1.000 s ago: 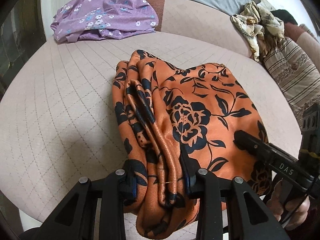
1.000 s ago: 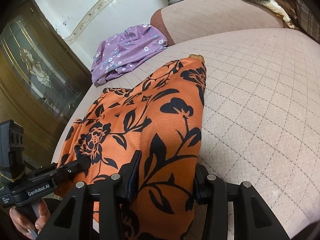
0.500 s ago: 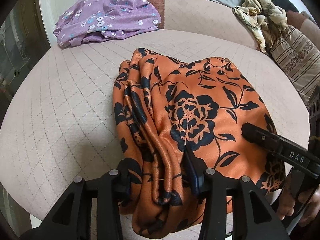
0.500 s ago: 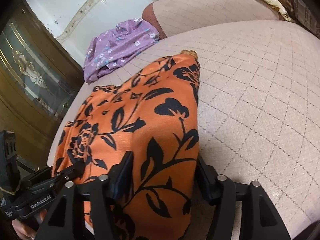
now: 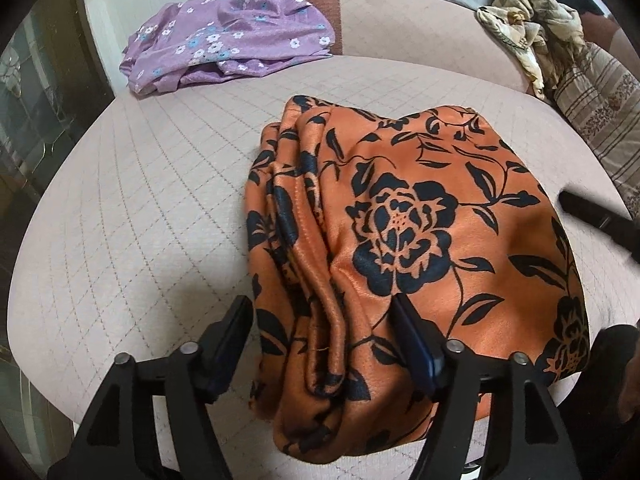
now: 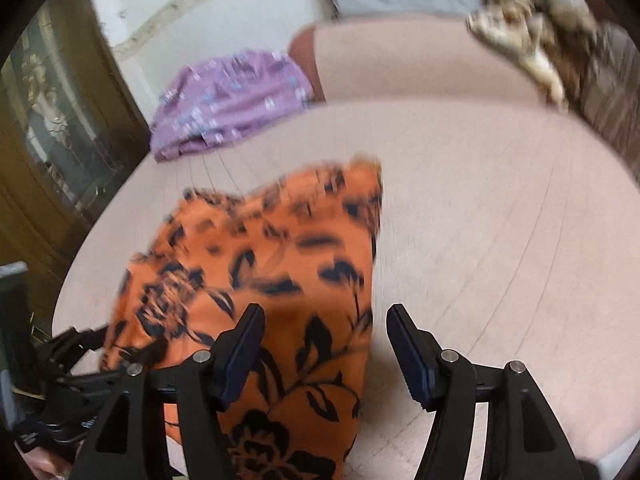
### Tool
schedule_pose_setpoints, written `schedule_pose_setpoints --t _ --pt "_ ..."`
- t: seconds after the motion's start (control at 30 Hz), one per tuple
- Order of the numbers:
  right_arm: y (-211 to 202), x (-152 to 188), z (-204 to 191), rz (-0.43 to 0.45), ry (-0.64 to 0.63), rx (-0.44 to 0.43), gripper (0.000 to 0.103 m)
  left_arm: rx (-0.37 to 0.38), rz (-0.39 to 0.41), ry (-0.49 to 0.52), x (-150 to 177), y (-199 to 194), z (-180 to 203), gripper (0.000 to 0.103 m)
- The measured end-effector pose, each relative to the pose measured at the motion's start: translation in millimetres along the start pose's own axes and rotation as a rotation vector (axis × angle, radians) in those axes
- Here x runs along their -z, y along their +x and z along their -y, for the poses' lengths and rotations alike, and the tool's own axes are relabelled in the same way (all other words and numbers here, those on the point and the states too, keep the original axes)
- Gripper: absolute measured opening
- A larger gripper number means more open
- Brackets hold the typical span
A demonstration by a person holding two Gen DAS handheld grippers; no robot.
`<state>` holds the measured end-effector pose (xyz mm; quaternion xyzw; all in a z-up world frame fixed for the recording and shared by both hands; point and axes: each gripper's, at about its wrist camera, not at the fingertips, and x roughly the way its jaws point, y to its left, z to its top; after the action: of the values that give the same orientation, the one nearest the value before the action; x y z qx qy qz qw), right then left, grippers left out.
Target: Fold small clothes
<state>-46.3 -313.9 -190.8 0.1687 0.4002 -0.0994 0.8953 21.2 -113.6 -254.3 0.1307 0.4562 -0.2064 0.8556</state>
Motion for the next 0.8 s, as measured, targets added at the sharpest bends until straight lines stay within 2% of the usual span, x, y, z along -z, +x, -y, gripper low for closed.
schedule_pose_setpoints --t 0.1,0.17,0.2,0.33,0.37,0.4,0.57,0.7,0.8 --pt "-9.1 -18.8 -9.8 0.038 -0.018 -0.038 0.066 0.003 -0.005 -0.007 1.1 -2.0 -1.3 0.073" --pt "-1.8 -26.9 -16.0 0.026 -0.026 -0.049 0.059 -0.001 -0.002 0.0 2.8 -3.2 -2.5 0.073" --pt "8.2 -31.2 -19.1 0.004 -0.023 -0.051 0.054 -0.004 0.0 0.004 4.0 -4.0 -1.9 0.074" --pt "67.8 -27.9 -13.8 -0.141 0.058 -0.03 0.052 -0.017 0.013 0.006 7.7 -2.8 -3.2 0.082" --pt "78.7 -25.7 -11.5 -0.151 0.067 -0.034 0.052 -0.02 0.012 0.002 8.6 -1.7 -4.6 0.084" --pt "81.0 -25.4 -12.2 -0.123 0.058 -0.038 0.052 -0.02 0.012 -0.001 9.0 -1.5 -5.5 0.085" --pt "67.3 -31.6 -24.9 -0.151 -0.015 0.014 0.052 -0.026 0.006 -0.003 8.8 -3.7 -6.2 0.089" --pt "41.0 -27.1 -23.6 -0.137 -0.017 0.011 0.054 -0.037 0.003 -0.001 7.0 -8.7 -6.2 0.089" --pt "15.6 -22.3 -26.0 -0.102 -0.038 0.013 0.054 -0.074 0.019 0.019 6.6 -20.4 -2.2 0.088"
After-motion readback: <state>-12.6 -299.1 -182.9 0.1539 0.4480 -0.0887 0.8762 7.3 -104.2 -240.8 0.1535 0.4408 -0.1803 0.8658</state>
